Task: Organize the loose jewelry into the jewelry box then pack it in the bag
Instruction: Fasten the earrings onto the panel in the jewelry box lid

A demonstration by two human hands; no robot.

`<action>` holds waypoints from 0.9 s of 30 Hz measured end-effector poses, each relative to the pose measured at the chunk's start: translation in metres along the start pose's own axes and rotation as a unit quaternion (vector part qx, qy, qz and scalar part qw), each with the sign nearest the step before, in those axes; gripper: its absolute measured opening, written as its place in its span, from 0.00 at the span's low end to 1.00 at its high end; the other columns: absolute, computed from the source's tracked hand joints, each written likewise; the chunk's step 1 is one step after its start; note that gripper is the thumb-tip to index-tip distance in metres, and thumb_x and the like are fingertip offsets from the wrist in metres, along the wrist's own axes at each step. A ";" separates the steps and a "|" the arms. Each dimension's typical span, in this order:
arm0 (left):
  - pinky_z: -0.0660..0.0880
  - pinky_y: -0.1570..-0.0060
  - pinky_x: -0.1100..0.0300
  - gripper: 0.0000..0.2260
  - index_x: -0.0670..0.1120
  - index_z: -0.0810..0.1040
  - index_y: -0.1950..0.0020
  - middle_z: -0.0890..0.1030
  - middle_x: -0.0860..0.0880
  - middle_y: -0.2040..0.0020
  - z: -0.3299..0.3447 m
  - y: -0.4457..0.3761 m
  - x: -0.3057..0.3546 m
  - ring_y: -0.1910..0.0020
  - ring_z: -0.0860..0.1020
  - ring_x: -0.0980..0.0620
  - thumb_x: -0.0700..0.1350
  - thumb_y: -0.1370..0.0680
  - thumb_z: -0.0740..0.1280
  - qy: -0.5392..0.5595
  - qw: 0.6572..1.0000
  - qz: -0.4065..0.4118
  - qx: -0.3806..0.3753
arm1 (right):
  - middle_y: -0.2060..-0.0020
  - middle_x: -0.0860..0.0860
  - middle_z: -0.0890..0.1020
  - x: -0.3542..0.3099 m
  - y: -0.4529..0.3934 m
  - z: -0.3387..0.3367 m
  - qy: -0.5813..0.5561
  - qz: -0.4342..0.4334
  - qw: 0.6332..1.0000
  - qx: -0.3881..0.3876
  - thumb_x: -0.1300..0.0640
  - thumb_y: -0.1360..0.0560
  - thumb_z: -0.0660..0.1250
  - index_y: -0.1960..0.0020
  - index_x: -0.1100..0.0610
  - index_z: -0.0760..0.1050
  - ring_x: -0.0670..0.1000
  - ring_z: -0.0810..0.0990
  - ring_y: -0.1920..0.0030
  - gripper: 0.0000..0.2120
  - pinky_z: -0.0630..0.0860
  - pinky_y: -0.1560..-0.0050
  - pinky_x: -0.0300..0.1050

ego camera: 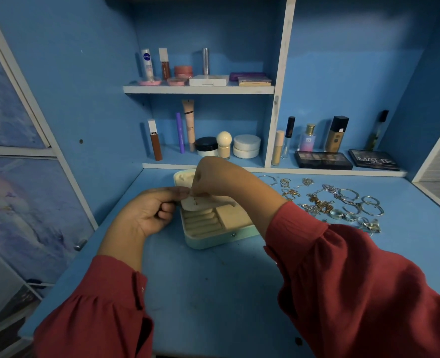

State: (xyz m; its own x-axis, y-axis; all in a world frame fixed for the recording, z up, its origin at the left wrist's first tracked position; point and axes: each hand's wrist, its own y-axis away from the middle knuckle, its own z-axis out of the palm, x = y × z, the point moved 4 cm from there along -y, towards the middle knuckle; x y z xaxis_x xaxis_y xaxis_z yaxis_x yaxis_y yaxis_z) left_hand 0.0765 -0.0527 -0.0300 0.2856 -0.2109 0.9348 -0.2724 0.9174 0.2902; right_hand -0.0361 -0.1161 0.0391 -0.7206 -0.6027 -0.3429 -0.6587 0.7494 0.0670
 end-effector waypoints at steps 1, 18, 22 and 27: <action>0.54 0.84 0.73 0.05 0.40 0.78 0.53 0.75 0.55 0.76 0.000 0.000 0.000 0.83 0.61 0.60 0.33 0.24 0.63 -0.002 1.000 0.001 0.003 | 0.55 0.52 0.81 0.005 0.004 -0.001 -0.020 0.001 1.000 0.000 0.55 0.26 0.69 0.46 0.60 0.78 0.51 0.79 0.55 0.11 0.76 0.59 0.41; 0.56 0.84 0.72 0.04 0.41 0.79 0.55 0.84 0.44 0.60 0.001 -0.001 0.000 0.81 0.63 0.60 0.38 0.25 0.65 0.051 0.999 -0.012 0.003 | 0.57 0.53 0.85 0.154 0.080 -0.039 -0.120 0.111 0.985 0.058 0.52 0.27 0.72 0.56 0.53 0.83 0.53 0.80 0.59 0.05 0.78 0.58 0.46; 0.56 0.84 0.72 0.09 0.43 0.75 0.57 0.85 0.42 0.59 0.001 -0.004 0.000 0.82 0.62 0.60 0.37 0.22 0.56 0.099 0.995 -0.009 -0.004 | 0.60 0.54 0.84 0.171 0.085 -0.030 -0.118 0.139 0.980 0.075 0.54 0.28 0.73 0.61 0.52 0.83 0.52 0.77 0.63 0.04 0.74 0.63 0.43; 0.58 0.83 0.72 0.10 0.40 0.77 0.50 0.85 0.45 0.57 0.000 -0.006 -0.001 0.80 0.64 0.60 0.34 0.23 0.57 0.096 0.995 0.007 -0.006 | 0.59 0.52 0.84 0.181 0.085 -0.016 -0.083 0.171 0.981 0.043 0.52 0.31 0.75 0.57 0.54 0.84 0.50 0.79 0.61 0.06 0.74 0.62 0.42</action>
State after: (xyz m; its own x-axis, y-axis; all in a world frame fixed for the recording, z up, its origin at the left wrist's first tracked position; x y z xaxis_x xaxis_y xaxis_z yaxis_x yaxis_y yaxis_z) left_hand 0.0784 -0.0585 -0.0324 0.4530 -0.1311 0.8818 -0.2673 0.9237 0.2746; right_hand -0.2260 -0.1661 -0.0018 -0.8460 -0.2647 -0.4628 -0.3589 0.9246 0.1273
